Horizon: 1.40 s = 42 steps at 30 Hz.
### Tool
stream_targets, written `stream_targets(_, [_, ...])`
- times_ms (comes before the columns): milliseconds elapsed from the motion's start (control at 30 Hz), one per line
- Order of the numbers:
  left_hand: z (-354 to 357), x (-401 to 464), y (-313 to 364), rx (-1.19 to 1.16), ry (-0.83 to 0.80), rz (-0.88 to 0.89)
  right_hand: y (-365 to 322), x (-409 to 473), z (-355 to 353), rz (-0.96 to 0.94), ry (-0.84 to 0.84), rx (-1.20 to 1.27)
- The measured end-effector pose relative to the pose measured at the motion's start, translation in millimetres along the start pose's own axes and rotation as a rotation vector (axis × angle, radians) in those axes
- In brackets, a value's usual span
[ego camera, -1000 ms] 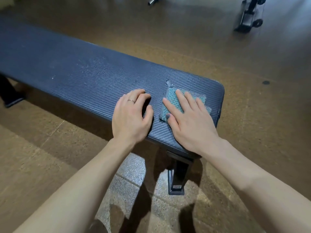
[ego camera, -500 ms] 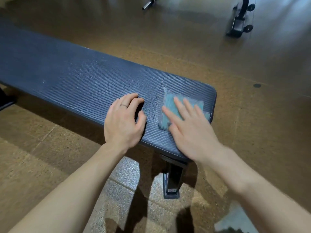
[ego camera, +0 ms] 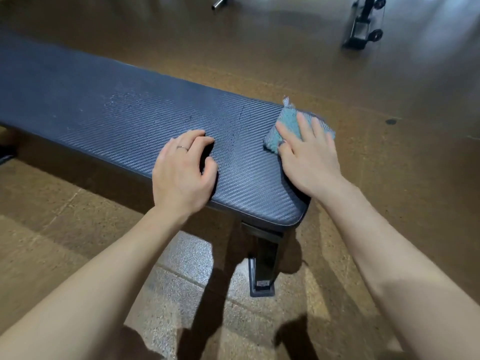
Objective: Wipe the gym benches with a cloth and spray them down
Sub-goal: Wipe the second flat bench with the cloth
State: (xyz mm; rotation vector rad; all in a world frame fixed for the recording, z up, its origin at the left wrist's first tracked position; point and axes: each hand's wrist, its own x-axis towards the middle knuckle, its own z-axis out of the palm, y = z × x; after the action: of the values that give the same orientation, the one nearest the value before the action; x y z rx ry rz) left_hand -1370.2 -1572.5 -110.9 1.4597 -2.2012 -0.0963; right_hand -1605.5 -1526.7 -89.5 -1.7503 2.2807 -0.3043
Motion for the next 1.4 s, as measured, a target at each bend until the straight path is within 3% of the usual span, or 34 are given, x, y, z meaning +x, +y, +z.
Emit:
stream_targets(200, [0.8, 0.7, 0.2, 0.015, -0.022, 0.005, -25.0, -125.4, 20.0, -0.06, 0.007, 0.222])
stream_targets(400, [-0.3, -0.6, 0.5, 0.011, -0.019, 0.007, 16.0, -2.7, -4.1, 0.053, 0.014, 0.251])
stream_targets(500, [-0.8, -0.1, 2.2, 0.01, -0.02, -0.001, 12.5, 16.4, -6.2, 0.121, 0.024, 0.3])
stream_targets(633, [1.1, -0.7, 2.2, 0.019, -0.017, -0.009, -14.1, -60.4, 21.0, 0.147, 0.19, 0.46])
stream_targets(733, [2.3, -0.2, 2.5, 0.03, -0.026, -0.009, -39.4, -117.9, 34.9, 0.158, 0.201, 0.566])
stream_targets(833, [0.9, 0.2, 2.4, 0.04, -0.037, -0.001, -34.3, -112.9, 31.7, 0.162, 0.164, 0.503])
stream_targets(1067, [0.5, -0.3, 2.9, 0.022, -0.034, -0.004, -3.0, -0.1, -3.5, 0.262, 0.079, 0.426])
stream_targets(1200, [0.6, -0.7, 2.5, 0.024, -0.027, -0.004, -23.4, -82.8, 24.8, 0.154, 0.129, 0.338])
stream_targets(1267, [1.3, -0.4, 2.3, 0.02, -0.024, 0.0, -42.0, -126.8, 42.8, 0.144, 0.117, 0.181])
stream_targets(1400, [2.1, -0.2, 2.1, 0.024, -0.023, 0.003, -49.6, -135.2, 52.9, 0.045, 0.17, -0.083])
